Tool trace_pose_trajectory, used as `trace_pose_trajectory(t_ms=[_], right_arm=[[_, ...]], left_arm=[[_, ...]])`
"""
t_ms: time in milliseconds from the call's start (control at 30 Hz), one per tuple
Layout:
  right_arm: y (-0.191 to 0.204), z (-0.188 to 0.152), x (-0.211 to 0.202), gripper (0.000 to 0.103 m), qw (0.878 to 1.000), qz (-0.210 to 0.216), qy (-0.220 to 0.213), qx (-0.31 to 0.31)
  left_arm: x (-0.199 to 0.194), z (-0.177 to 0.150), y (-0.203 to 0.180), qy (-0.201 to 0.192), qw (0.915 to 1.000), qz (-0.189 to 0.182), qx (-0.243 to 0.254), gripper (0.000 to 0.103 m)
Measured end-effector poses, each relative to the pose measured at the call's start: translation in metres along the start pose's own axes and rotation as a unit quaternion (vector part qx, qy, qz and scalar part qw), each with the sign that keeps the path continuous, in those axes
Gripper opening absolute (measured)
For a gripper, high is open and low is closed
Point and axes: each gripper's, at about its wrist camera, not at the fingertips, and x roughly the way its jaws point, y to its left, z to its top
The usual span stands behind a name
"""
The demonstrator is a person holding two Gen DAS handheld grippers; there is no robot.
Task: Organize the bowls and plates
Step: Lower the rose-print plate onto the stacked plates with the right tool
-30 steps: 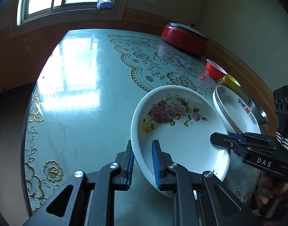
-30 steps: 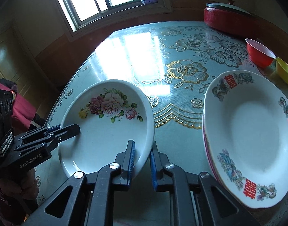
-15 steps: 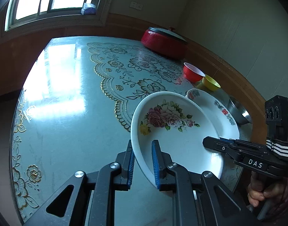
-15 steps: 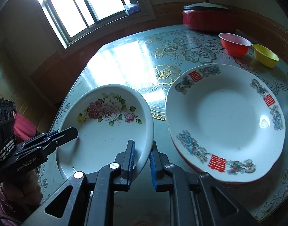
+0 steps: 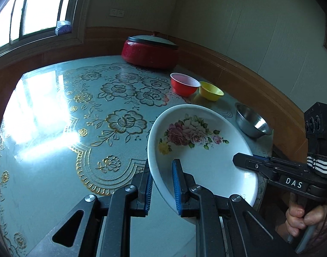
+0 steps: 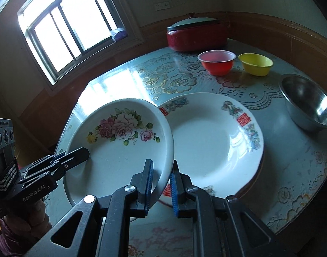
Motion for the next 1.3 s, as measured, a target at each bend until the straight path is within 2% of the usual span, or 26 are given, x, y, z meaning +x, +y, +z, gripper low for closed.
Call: trace_pose_trajectory(t_ms=[367,600,700,900,1033,1167,1300], right_arm=[[-0.051,0.022,0.017,0.014,0.998,-0.045,0.017,0.035],[-0.072,0.026,0.038,0.014,0.996,-0.072,0.047,0.03],[-0.071,0.029,0.04,0.014,0.996,-0.076,0.044,0.015],[-0.063,0.027,0.04,0.014,0.994,-0.095,0.038,-0.033],[-0.06,0.027,0.038,0.013,0.992,-0.114,0.038,-0.046],[-0.06,0.026,0.036,0.013,0.991,-0.124,0.035,-0.048],[-0.061,0.025,0.033,0.013,0.99,-0.131,0.032,-0.043]], left_arm=[[0.056,0.026,-0.032,0.029,0.9992,-0.014,0.023,0.018],[0.085,0.031,-0.042,0.046,0.9984,-0.003,0.033,0.018],[0.095,0.028,-0.041,0.062,0.9976,0.011,0.027,0.018],[0.095,0.026,-0.041,0.053,0.9981,0.012,0.029,0.02],[0.094,0.024,-0.049,0.052,0.997,0.029,0.05,0.022],[0.088,0.027,-0.042,0.051,0.9981,0.014,0.031,0.024],[0.075,0.03,-0.039,0.032,0.9991,0.002,0.026,0.026]])
